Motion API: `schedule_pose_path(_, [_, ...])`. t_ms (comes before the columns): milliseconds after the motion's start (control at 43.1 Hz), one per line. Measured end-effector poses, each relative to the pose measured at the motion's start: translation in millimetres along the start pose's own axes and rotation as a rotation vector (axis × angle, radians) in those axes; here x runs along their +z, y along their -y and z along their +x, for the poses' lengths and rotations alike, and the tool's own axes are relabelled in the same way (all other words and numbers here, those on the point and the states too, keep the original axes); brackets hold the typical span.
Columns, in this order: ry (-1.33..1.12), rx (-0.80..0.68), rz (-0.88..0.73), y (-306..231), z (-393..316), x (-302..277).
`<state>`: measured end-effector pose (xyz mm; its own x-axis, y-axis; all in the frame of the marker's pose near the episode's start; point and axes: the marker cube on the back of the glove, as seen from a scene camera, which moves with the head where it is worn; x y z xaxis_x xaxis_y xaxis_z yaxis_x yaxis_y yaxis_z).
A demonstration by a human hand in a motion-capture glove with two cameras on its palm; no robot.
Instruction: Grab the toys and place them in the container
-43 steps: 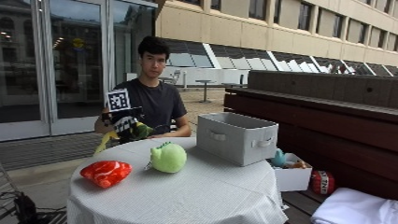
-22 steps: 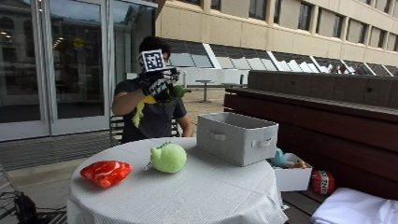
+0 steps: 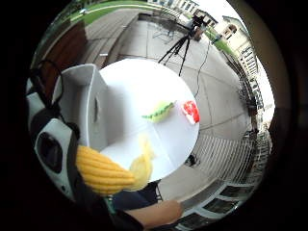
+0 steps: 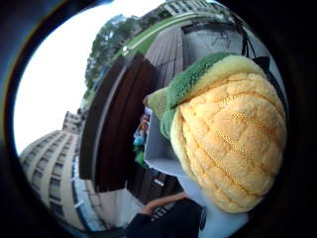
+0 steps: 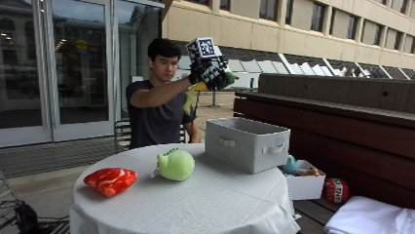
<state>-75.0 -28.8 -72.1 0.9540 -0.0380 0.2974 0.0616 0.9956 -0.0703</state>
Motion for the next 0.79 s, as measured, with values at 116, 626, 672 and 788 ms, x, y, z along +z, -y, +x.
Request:
schedule_pose_path(116, [-0.006,-0.162,0.019,1,-42,6])
schedule_pose_path(626, [-0.085,-0.224,-0.013,18,-110,78])
schedule_pose_path(672, [-0.091,-0.215,-0.021,22,-106,82])
schedule_pose_path(788, [-0.111,-0.204,-0.09,30,-96,96])
